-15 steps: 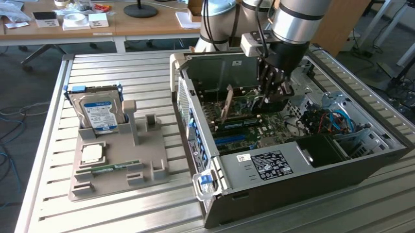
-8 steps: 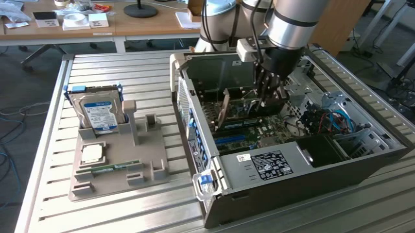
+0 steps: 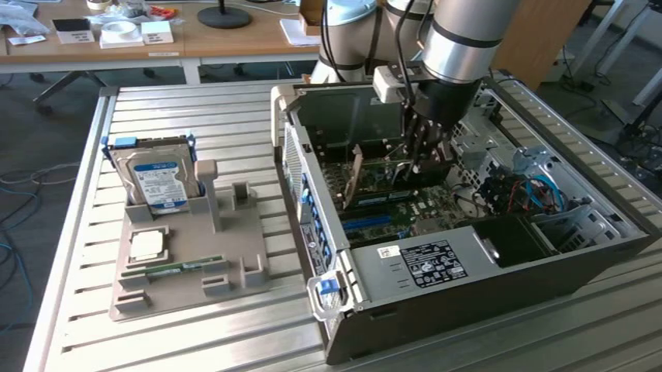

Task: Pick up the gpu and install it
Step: 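Insert the gpu into the slot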

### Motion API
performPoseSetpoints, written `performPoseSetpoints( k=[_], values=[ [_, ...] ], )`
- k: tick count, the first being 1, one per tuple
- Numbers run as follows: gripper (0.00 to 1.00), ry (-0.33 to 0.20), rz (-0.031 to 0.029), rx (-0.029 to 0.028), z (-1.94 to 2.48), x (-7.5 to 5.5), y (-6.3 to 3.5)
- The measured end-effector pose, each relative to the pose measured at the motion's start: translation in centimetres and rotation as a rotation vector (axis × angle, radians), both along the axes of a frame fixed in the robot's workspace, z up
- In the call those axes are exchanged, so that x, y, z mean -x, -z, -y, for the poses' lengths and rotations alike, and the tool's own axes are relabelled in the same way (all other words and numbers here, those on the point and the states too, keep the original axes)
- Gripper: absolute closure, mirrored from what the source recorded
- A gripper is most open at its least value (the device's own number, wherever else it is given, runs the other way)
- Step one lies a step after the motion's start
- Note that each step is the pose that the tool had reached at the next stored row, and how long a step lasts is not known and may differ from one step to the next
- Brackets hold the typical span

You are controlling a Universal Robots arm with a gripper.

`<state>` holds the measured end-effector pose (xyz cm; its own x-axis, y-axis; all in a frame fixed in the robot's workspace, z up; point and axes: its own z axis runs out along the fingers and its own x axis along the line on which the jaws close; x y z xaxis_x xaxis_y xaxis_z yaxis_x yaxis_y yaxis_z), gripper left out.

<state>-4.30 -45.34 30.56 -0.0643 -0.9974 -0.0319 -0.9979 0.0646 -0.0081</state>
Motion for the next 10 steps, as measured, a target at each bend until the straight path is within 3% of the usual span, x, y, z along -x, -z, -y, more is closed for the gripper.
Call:
performPoseSetpoints(
  k=[10],
  values=[
    [0.73, 0.0, -0.0001, 0.0001, 0.0, 0.0, 0.37]
  ],
)
